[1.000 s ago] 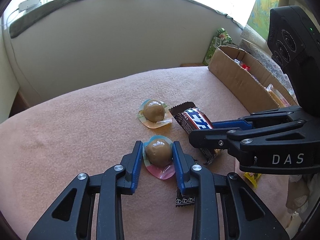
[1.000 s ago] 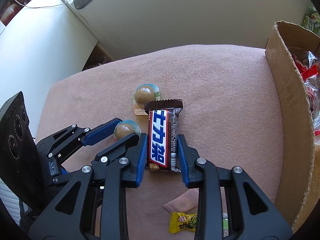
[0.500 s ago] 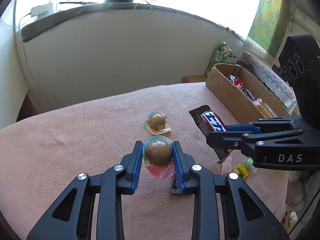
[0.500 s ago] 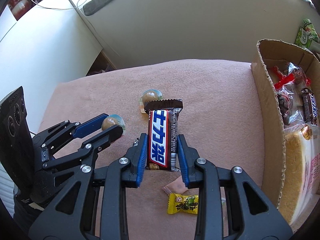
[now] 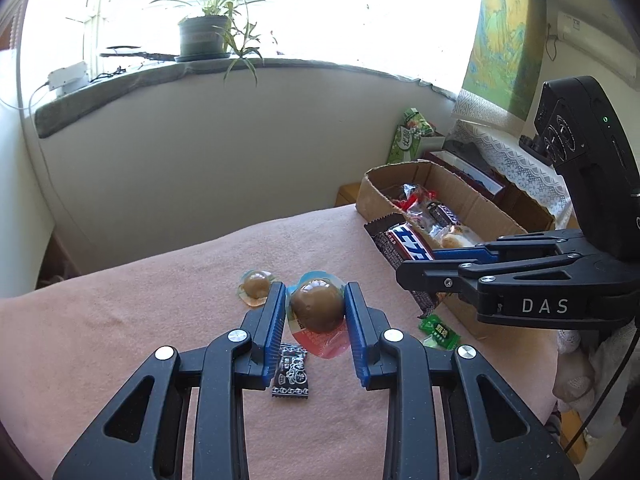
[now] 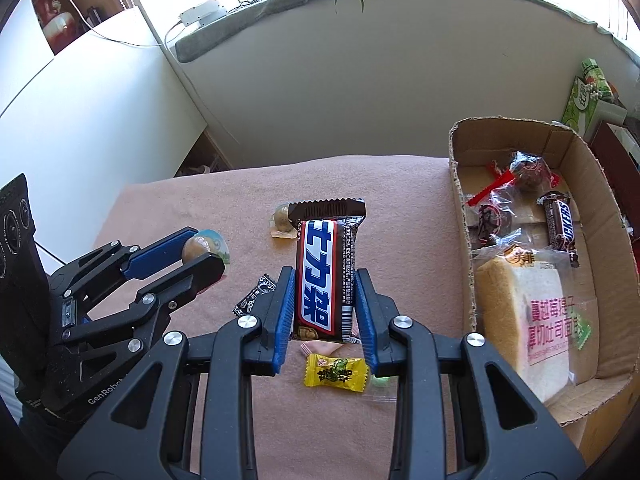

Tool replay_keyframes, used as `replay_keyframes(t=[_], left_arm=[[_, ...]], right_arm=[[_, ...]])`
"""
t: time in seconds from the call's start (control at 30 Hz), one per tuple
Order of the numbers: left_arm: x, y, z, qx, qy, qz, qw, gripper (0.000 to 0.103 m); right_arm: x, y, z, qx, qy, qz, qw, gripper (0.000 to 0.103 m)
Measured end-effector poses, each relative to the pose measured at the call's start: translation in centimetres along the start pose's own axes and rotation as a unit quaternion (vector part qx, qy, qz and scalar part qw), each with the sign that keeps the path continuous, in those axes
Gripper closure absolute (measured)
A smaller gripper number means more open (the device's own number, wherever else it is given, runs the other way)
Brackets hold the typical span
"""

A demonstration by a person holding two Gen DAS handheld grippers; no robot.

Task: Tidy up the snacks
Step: 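Carry the chocolate bar and chocolate ball into the box with both grippers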

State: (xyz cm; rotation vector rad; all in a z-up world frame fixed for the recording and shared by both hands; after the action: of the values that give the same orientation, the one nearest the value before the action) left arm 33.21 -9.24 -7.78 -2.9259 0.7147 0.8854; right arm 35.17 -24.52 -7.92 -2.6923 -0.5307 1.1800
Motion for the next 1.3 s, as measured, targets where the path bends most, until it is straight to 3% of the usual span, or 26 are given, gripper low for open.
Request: replay_keyframes(t=[0.7,1.3], left_arm=[[2.1,8.8,-2.0,0.028,0.010,0.066,0.9974,0.075],[5.5,14.9,-2.9,0.045,0.000,0.097,0.9943,0.075]], right_arm=[[-6.7,9.2,-1.8,0.046,0.062,0.050,0.996,0.073],[-6.8,16.6,-1.5,0.075,0.061,0.084,0.992,0.073]])
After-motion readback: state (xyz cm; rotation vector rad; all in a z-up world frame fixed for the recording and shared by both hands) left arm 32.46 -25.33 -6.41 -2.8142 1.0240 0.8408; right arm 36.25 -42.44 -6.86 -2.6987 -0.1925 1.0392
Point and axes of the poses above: each gripper's, at about its wrist camera, not at the fingertips, and x roughly the way its jaws point, y to its right, z to its underside, the point moved 4 cm from there along x, roughly the way its jaws point, and after that the axes turned 8 degrees about y, right-handed, at the moved point
